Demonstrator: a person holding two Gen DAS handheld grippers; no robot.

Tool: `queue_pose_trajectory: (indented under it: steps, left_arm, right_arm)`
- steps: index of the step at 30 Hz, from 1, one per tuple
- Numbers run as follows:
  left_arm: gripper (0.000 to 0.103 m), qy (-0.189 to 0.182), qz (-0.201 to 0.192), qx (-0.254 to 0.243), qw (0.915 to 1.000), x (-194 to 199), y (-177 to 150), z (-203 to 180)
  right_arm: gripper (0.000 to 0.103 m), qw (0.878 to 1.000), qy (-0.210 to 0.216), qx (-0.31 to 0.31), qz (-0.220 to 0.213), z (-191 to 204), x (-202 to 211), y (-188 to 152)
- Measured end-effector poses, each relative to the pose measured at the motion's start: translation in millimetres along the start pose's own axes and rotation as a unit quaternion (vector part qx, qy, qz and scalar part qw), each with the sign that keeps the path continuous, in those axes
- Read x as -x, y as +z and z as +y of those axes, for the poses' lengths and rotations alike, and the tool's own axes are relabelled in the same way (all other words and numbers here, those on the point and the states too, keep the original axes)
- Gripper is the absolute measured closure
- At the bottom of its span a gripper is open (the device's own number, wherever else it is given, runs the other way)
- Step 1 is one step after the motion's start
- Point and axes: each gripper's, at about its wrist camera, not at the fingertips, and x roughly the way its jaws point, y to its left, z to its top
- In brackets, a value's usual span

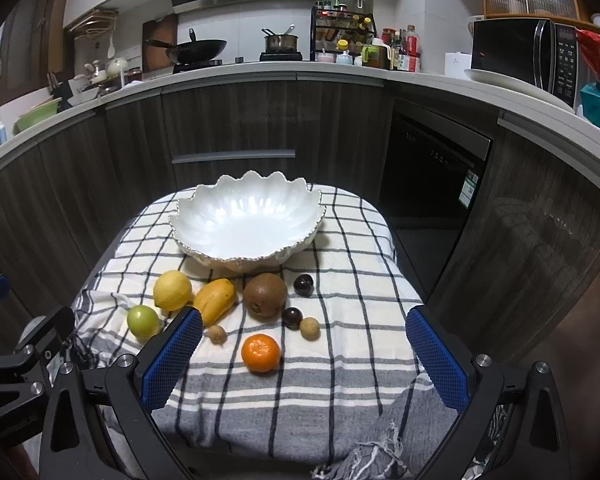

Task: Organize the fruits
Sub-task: 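Grasp the front tangerine with the left tool while the right tool grasps the other tangerine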

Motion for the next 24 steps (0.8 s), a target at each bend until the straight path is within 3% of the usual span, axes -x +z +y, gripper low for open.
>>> queue_pose_trajectory:
  steps: [13, 21, 24]
  left_arm:
    - [0.000, -0.023, 0.032, -0.019, 0.9990, -34.0, -11.8, -6.1]
    - [0.001, -0.049, 0.065, -0.009, 0.9966, -71.2, -19.3, -10.6]
    - [0.006, -0.045, 0.081, 0.003, 0.9957, -84.1, -24.9, -10.3]
  right_arm:
    - [0.000, 1.000, 0.001, 0.013, 0.020, 2.8, -31.5, -8.8]
    - [0.000, 0.999, 0.008, 0.010, 0.049, 2.1, -65.4, -14.1]
    - [0.000, 0.998, 0.008, 0.012, 0.059, 4.2, -77.1, -15.6]
